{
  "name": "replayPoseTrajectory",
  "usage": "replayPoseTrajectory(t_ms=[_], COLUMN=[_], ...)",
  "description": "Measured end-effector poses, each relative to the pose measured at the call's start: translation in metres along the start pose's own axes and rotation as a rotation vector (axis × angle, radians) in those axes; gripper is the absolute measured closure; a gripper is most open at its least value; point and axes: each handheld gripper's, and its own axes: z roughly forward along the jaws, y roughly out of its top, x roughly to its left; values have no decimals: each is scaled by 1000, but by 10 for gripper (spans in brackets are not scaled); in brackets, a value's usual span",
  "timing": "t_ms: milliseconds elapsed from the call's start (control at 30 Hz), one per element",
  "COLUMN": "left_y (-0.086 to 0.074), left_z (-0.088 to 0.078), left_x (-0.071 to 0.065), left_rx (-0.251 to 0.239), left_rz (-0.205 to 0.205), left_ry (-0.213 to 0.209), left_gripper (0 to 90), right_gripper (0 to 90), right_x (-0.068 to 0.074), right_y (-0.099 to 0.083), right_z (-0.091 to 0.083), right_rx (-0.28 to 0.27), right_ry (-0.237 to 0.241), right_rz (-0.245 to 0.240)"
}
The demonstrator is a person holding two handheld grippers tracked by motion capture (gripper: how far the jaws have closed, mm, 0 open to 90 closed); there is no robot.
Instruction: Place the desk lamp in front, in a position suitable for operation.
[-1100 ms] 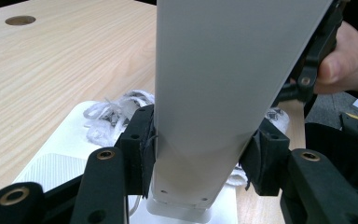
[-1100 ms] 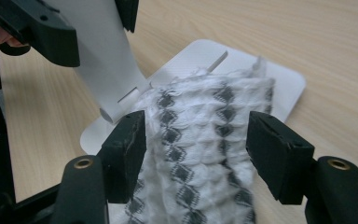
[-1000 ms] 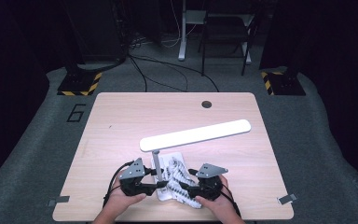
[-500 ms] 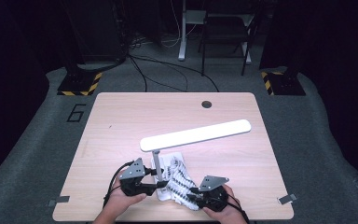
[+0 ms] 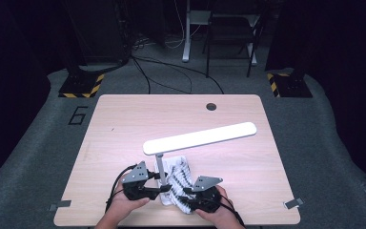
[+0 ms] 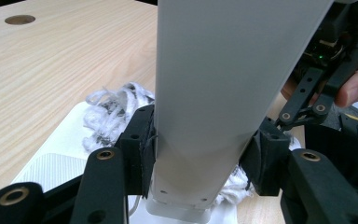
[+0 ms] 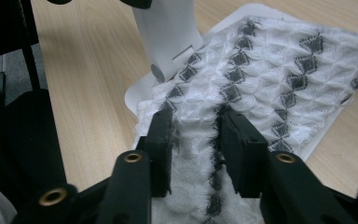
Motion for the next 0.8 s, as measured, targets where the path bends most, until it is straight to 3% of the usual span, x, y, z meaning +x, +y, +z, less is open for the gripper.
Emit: replayPoseTrajectory(t_ms=[33, 233, 300, 400, 433, 633, 800], left_y=[0, -1, -1, -1, -1, -1, -1], left_z=[0, 0, 0, 0, 0, 0, 0], left_x=[0, -1, -1, 0, 0, 0, 0], left_rx=[-1, -5, -6, -5, -5, -7, -6], left_rz=[0, -6, -8, -8, -9, -9, -11], left_ry=[0, 5, 6, 1, 0, 3, 1], left_gripper=[508, 508, 508, 508, 508, 507, 506], right_gripper=[574, 489, 456, 405, 383, 291, 273], right_x=[-2, -13, -18, -22, -24, -28, -32], right_y=[1, 7, 8, 8, 8, 11, 13], right_z=[-2, -6, -3, 3, 6, 20, 28], right_rx=[-3, -38, -26, -8, -6, 7, 0], right_ry=[-5, -58, -52, -42, -42, -63, -53], right_rz=[-28, -91, -112, -105, -132, -146, -115])
